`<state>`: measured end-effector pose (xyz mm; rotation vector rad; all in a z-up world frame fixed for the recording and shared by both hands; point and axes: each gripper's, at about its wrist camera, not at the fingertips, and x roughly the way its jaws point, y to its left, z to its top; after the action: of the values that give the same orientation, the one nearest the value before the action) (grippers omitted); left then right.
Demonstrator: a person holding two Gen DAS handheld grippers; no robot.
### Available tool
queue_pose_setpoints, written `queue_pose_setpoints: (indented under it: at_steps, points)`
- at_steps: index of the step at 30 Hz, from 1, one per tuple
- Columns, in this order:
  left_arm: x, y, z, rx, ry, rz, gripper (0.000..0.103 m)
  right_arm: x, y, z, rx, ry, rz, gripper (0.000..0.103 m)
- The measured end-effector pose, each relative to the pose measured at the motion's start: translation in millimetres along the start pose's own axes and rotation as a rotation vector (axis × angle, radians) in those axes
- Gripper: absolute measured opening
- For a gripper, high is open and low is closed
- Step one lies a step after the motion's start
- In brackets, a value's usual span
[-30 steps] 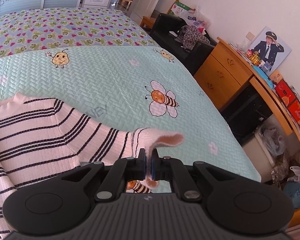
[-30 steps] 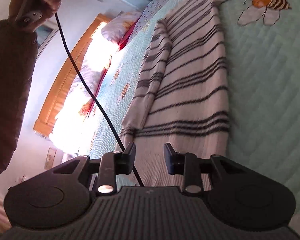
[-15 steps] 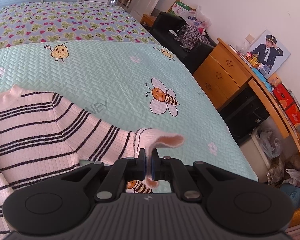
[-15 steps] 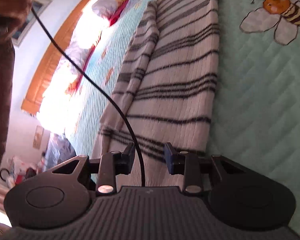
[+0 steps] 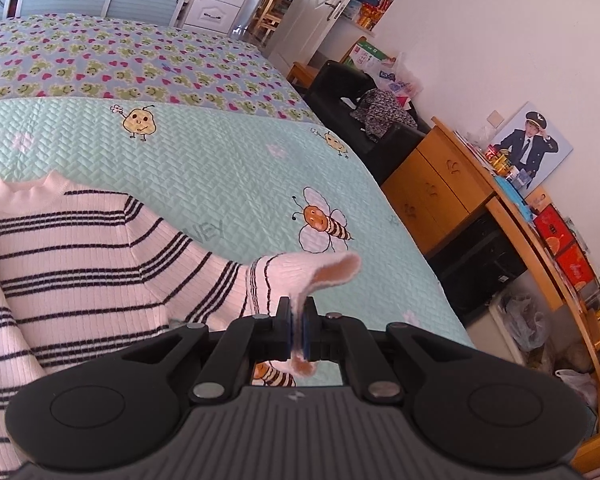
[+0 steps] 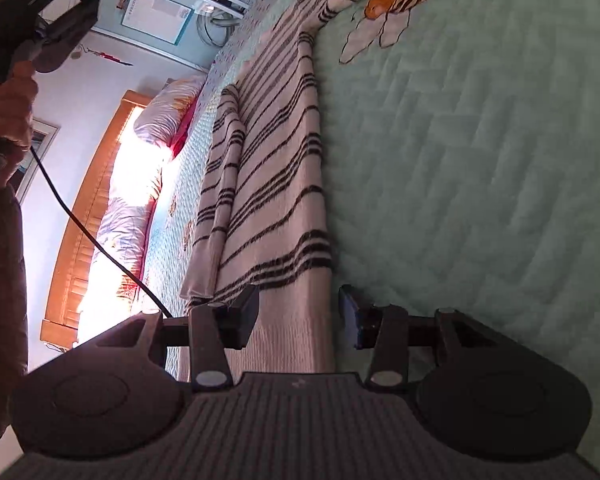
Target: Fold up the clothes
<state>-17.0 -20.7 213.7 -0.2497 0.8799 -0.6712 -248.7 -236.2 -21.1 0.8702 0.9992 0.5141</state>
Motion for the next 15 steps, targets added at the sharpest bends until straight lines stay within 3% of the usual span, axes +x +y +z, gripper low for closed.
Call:
queue_pose_setpoints:
  at_steps: [2, 4, 9, 15]
  points:
    - [-4, 2, -4, 0.001, 0.001, 0.003, 0.004, 16, 4, 0, 0.003, 0.017, -0.003, 0.040]
    - [0, 5, -2, -0.006, 0.007, 0.016, 0.004, 30, 3, 0, 0.028, 0.035, -0.012, 0.008]
    - [4, 12, 12, -0.018, -0.001, 0.006, 0.004, 31, 3, -3, 0.024, 0.023, -0.018, 0.007]
    - [-29, 21, 37, -0.055, -0.103, -0.025, 0.004, 34, 35, 0, -0.148, 0.037, -0.150, 0.007]
